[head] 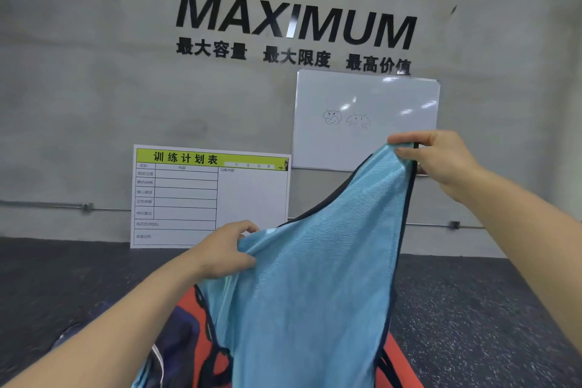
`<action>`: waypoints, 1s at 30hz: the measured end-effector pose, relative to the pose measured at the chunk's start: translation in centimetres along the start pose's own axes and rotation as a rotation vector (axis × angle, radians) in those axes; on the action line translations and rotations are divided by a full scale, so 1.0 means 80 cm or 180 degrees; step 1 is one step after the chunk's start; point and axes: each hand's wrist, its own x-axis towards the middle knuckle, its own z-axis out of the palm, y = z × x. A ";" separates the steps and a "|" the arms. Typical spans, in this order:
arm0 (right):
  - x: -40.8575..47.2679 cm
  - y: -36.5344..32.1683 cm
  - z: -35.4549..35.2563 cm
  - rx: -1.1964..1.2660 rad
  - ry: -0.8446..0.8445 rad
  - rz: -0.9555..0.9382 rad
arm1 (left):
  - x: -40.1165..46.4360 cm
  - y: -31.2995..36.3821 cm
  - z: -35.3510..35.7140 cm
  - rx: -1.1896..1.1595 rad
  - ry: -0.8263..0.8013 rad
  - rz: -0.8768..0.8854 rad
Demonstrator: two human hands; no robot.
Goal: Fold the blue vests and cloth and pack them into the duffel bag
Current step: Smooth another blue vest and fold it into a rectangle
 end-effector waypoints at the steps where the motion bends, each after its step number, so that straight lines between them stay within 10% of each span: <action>1: 0.000 0.001 -0.002 -0.0012 0.0019 0.0011 | -0.003 -0.002 -0.007 -0.0007 -0.0073 0.0026; 15: -0.020 0.021 -0.014 0.0079 0.0048 0.0123 | -0.075 -0.005 -0.141 -0.0632 -0.0626 0.0043; 30: -0.082 -0.019 -0.030 0.0083 -0.0166 0.0038 | -0.134 0.045 -0.187 -0.0446 0.0139 0.0337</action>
